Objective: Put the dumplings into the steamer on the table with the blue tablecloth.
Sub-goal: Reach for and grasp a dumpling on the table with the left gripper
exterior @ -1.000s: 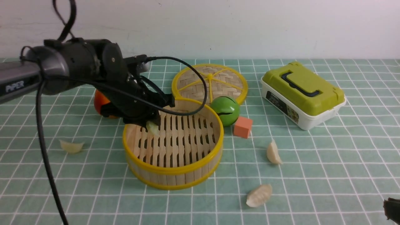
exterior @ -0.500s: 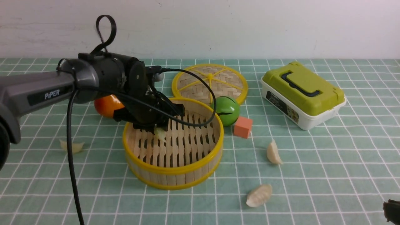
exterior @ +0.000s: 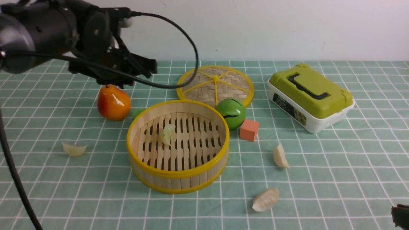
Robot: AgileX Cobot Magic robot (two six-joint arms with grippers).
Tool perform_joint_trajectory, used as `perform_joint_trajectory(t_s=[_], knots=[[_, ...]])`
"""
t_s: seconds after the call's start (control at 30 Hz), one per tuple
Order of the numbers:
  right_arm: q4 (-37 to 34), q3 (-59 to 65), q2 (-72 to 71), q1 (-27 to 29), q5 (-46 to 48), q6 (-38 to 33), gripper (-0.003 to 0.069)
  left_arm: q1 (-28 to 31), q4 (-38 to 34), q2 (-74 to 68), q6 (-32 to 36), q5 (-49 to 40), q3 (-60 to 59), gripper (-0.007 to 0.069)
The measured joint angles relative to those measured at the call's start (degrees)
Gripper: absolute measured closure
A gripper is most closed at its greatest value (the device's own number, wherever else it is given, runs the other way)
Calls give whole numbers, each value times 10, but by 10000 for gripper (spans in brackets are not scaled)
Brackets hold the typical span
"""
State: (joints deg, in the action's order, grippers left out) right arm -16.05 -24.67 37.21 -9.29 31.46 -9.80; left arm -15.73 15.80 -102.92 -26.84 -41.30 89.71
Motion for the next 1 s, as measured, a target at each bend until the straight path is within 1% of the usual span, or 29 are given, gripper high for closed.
perform_joint_trajectory(t_s=[0.1, 0.23, 0.33, 0.47, 0.63, 0.87, 1.0], knots=[[0, 0, 0, 0, -2, 0, 608, 45, 15, -8, -18, -3, -24, 574], [0, 0, 0, 0, -4, 0, 604, 87, 8, -34, -28, 5, -71, 638], [0, 0, 0, 0, -5, 0, 600, 106, 5, -58, -30, 12, -94, 638], [0, 0, 0, 0, -5, 0, 596, 121, 6, -86, -35, 20, -97, 638], [0, 0, 0, 0, -5, 0, 591, 125, 4, -110, -57, 21, -97, 638], [0, 0, 0, 0, -6, 0, 585, 125, -25, -118, -56, 10, -95, 638], [0, 4, 0, 0, -11, 0, 583, 126, -63, -111, -13, -21, -91, 638]])
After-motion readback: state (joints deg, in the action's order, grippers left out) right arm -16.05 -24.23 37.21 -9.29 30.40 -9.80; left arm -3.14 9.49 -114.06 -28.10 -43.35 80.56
